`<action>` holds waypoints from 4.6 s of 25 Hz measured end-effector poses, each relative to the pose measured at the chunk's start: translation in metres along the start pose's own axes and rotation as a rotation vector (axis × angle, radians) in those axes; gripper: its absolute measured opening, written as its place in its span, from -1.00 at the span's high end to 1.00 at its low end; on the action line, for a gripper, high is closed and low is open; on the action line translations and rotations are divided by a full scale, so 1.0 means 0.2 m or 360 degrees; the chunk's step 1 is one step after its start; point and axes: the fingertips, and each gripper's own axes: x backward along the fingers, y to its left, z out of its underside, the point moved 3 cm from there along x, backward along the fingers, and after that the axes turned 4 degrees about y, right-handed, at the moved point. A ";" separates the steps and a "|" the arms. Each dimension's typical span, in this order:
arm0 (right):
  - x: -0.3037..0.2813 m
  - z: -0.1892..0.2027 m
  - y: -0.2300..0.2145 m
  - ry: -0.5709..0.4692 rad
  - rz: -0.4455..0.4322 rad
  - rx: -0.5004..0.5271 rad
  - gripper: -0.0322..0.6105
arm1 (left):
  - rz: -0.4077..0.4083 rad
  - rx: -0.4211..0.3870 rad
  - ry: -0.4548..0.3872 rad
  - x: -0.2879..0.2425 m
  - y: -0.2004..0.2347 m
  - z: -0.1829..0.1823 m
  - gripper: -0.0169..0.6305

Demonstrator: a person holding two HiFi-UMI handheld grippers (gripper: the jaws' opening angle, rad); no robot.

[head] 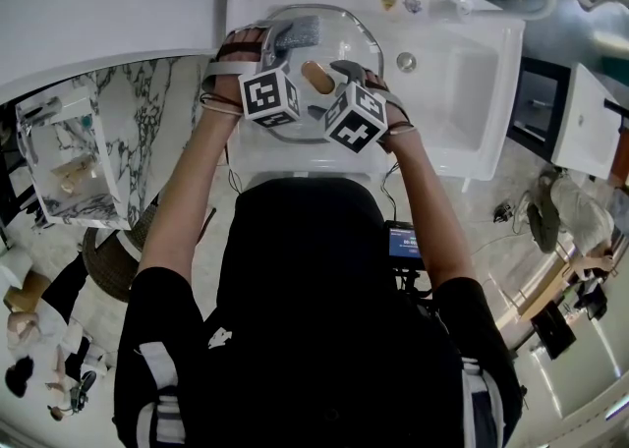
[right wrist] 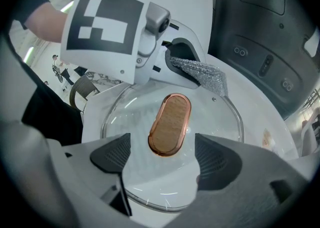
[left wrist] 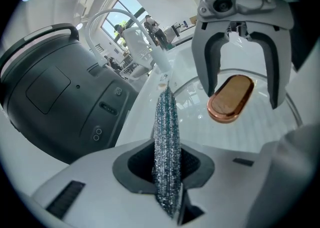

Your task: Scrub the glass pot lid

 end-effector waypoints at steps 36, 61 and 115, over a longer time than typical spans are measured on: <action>0.01 0.00 -0.01 0.0041 -0.0003 -0.0011 -0.27 | -0.0052 0.0088 0.0000 0.28 -0.22 0.16 0.73; 0.00 0.01 0.00 0.0066 0.0041 -0.0021 -0.27 | 0.0099 0.0227 0.0124 0.39 -0.38 0.19 0.73; 1.70 -0.69 -0.12 -0.1257 0.0962 -0.0349 0.90 | -0.0466 0.0871 -0.0682 1.46 0.82 -0.37 0.73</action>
